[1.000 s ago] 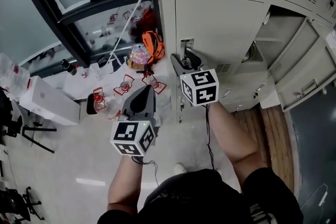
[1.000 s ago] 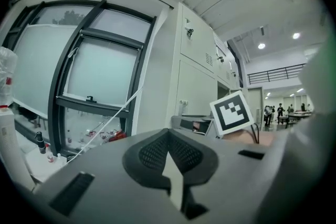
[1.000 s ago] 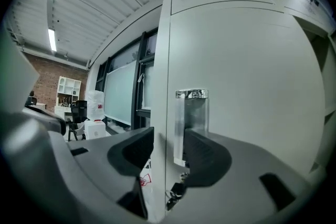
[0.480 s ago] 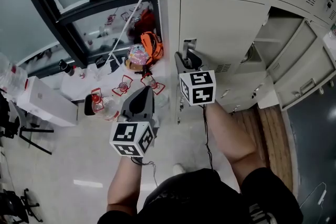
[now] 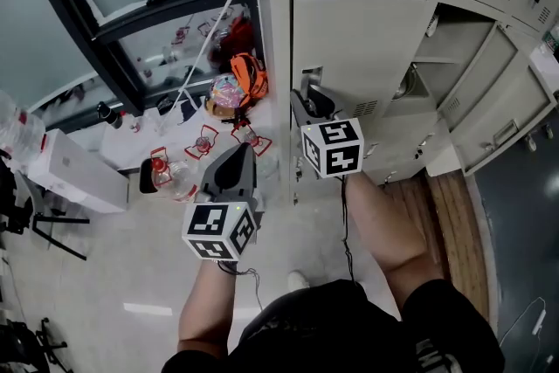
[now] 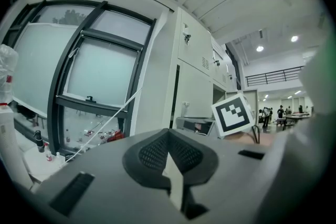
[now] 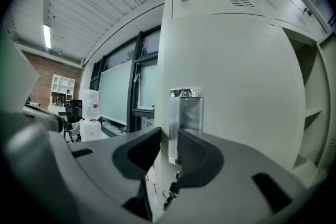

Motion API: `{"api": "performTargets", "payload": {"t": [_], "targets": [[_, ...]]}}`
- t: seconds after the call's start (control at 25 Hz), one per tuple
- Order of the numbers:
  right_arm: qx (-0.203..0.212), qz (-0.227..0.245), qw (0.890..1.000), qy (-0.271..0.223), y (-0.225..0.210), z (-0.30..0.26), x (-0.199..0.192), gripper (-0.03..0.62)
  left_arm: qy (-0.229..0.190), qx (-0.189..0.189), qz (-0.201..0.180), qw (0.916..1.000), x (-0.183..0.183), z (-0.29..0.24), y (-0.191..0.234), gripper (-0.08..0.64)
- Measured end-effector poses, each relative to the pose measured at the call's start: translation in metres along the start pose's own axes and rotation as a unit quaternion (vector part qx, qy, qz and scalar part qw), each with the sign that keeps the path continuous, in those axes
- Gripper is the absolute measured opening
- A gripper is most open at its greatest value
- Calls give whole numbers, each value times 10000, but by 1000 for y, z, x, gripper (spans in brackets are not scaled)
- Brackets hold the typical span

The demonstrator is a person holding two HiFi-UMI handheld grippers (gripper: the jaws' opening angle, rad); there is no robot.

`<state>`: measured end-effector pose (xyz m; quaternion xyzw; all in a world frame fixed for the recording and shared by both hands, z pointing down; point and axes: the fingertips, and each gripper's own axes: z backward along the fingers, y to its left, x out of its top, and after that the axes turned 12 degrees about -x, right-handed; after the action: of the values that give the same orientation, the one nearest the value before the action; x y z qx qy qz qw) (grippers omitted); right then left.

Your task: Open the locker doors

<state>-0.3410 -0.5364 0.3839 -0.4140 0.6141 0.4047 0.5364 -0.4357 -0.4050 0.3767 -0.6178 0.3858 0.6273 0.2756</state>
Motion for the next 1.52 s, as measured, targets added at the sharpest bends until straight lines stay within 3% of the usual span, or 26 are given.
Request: {"api": "performTargets", "payload": {"t": [0.72, 1.24, 1.52], "targets": [[1124, 152, 9935, -50, -9, 83, -10, 101, -31, -354, -62, 9993, -3, -5, -76, -2], [2292, 273, 9725, -299, -43, 153, -17, 104, 7, -423, -22, 9991, -11, -39, -148, -2], [2575, 270, 9654, -302, -76, 188, -23, 110, 25, -437, 7, 9990, -16, -55, -193, -2]]}}
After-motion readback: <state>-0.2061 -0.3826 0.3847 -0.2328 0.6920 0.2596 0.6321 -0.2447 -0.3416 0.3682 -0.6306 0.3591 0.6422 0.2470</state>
